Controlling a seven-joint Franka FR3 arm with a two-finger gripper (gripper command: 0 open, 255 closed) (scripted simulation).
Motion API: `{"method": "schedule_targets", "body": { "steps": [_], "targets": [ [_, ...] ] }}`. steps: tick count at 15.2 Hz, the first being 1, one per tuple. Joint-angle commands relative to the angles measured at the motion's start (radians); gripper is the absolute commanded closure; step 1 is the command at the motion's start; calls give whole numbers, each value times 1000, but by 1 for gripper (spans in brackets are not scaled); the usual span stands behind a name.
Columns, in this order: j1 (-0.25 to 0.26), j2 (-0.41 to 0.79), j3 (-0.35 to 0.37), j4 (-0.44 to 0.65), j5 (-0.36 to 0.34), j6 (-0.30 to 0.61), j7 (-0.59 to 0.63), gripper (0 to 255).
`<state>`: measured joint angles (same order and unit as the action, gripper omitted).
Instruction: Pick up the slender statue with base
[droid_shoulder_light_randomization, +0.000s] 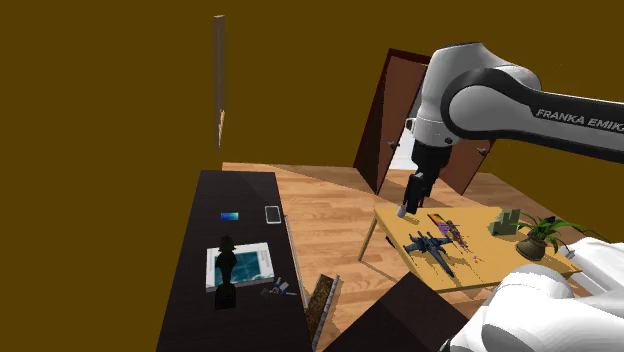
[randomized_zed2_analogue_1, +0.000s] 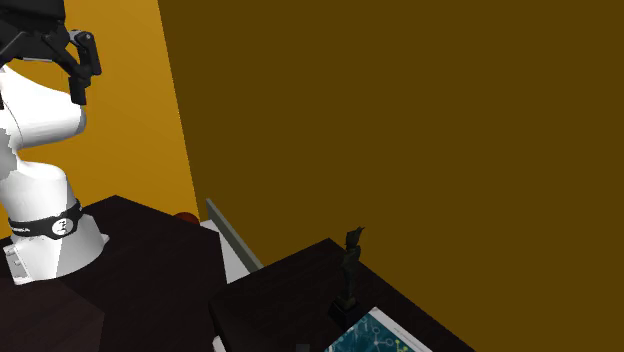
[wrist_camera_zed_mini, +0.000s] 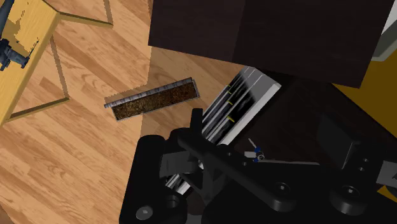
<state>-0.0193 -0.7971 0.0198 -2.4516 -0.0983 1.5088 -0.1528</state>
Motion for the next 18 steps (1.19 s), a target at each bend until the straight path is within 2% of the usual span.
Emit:
{"method": "schedule_targets", "body": {
  "steps": [1, 10, 18],
  "targets": [
    [0, 0, 0, 0, 0, 0, 0, 0],
    [62, 217, 21, -57, 66, 334, -11, 0],
    [116, 470, 49, -18, 120, 603, -37, 0]
  ]
}}
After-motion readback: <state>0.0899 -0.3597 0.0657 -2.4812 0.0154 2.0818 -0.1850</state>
